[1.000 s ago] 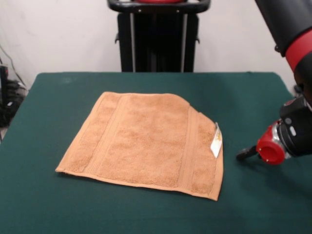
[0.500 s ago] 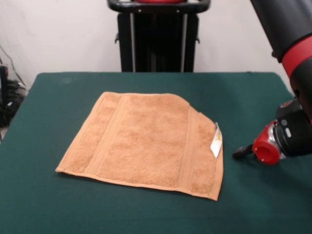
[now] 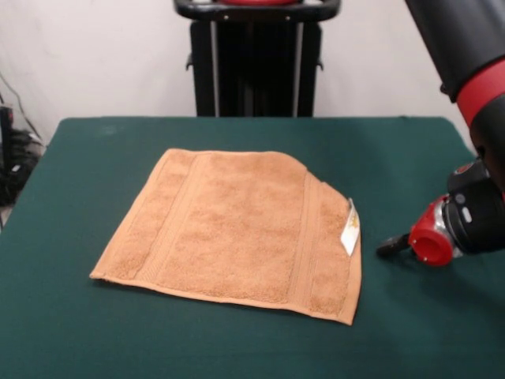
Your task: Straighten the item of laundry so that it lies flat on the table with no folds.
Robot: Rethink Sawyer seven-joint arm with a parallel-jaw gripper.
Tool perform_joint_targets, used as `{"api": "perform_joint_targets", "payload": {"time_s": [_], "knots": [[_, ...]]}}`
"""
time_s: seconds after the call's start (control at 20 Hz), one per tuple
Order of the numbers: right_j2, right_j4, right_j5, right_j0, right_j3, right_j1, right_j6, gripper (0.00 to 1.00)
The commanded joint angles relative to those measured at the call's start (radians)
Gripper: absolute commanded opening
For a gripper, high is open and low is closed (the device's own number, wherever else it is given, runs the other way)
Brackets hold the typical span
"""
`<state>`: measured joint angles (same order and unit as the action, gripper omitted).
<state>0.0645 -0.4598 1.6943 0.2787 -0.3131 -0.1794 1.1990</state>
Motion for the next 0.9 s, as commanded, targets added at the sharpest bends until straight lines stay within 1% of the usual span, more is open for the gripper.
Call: {"api": "perform_joint_targets", "payload": {"time_s": [0.05, 0.15, 0.25, 0.5, 0.9], "knots": [[-0.047, 0.001, 0.002, 0.027, -0.115, -0.010, -0.074, 0.00], [-0.042, 0.003, -0.001, 0.026, -0.142, 0.004, -0.077, 0.00], [-0.037, -0.001, 0.013, 0.027, -0.142, 0.005, -0.083, 0.00], [-0.012, -0.013, 0.041, 0.028, -0.177, 0.022, -0.087, 0.00], [-0.004, -0.026, 0.088, 0.029, -0.147, -0.001, -0.086, 0.00]]}}
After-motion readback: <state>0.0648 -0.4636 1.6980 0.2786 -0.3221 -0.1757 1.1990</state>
